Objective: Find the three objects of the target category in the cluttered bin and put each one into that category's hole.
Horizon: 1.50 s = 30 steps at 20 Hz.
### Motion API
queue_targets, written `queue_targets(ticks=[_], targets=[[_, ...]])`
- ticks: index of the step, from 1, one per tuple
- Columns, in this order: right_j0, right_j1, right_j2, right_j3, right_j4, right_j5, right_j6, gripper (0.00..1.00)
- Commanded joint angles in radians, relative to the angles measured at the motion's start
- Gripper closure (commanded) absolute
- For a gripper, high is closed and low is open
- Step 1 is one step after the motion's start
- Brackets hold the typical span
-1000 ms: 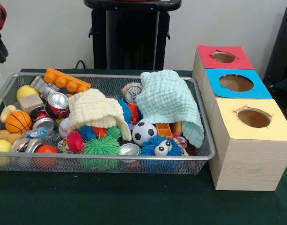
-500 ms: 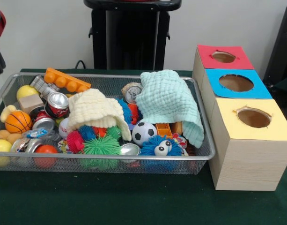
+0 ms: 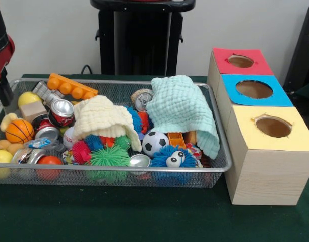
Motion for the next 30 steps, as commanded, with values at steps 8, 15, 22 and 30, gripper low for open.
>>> queue_targets(ticks=[8, 15, 22, 30], targets=[[-0.006, 0.117, 0.043, 0.113, 0.035, -0.097, -0.12, 1.0], [-0.005, 0.135, 0.041, 0.095, 0.025, -0.129, -0.13, 0.0], [-0.003, 0.137, 0.031, 0.096, 0.021, -0.125, -0.134, 0.0], [0.0, 0.158, 0.014, 0.079, -0.004, -0.12, -0.153, 0.0]])
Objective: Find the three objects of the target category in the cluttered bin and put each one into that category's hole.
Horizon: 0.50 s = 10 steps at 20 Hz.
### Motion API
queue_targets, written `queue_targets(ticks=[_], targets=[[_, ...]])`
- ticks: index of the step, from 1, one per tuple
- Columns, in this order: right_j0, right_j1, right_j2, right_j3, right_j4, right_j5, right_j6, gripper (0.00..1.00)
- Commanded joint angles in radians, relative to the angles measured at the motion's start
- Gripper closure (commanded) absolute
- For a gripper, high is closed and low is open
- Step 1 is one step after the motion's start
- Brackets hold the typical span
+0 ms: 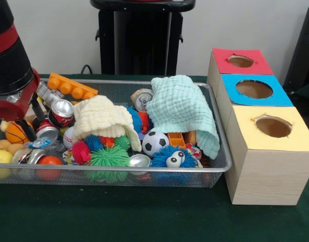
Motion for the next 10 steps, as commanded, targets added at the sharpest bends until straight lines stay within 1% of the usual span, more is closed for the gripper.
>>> queue_targets(ticks=[1, 10], targets=[[0.0, 0.04, 0.007, 0.079, -0.035, -0.037, -0.152, 0.0], [-0.004, 0.057, 0.01, 0.063, -0.053, -0.073, -0.167, 0.0]])
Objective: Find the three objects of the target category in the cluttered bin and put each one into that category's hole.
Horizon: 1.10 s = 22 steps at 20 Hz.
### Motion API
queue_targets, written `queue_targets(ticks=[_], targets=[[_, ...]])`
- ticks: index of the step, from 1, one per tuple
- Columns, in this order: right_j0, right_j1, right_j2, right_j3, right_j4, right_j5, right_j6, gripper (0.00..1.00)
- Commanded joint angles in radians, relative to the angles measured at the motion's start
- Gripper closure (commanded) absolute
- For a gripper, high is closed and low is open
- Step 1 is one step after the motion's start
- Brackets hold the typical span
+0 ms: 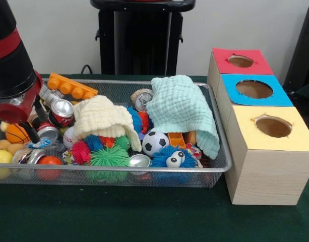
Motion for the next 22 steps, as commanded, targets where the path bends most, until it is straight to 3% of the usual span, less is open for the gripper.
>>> queue_targets(ticks=[1, 10, 22], targets=[[-0.004, 0.046, 0.01, 0.06, -0.057, -0.081, -0.17, 0.0], [-0.01, 0.053, 0.016, 0.053, -0.06, -0.109, -0.18, 0.0], [0.006, 0.067, -0.021, 0.034, -0.087, -0.069, -0.183, 0.0]])
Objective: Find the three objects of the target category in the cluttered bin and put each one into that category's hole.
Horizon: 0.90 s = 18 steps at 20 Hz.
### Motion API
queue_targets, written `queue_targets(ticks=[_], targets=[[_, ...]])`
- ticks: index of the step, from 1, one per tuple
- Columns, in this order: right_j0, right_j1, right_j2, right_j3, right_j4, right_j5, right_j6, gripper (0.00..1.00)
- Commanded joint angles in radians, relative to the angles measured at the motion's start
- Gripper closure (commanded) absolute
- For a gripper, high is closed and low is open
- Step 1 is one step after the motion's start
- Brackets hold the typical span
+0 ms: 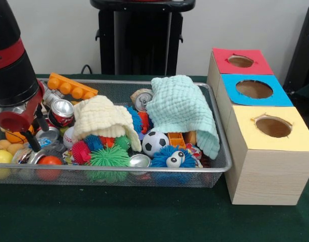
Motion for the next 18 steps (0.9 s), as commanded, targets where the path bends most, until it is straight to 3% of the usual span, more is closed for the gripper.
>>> queue_targets(ticks=[1, 18], targets=[[0.009, 0.044, -0.027, 0.033, -0.073, -0.006, -0.179, 0.0], [0.026, 0.059, -0.061, 0.002, -0.138, 0.038, -0.167, 0.0]])
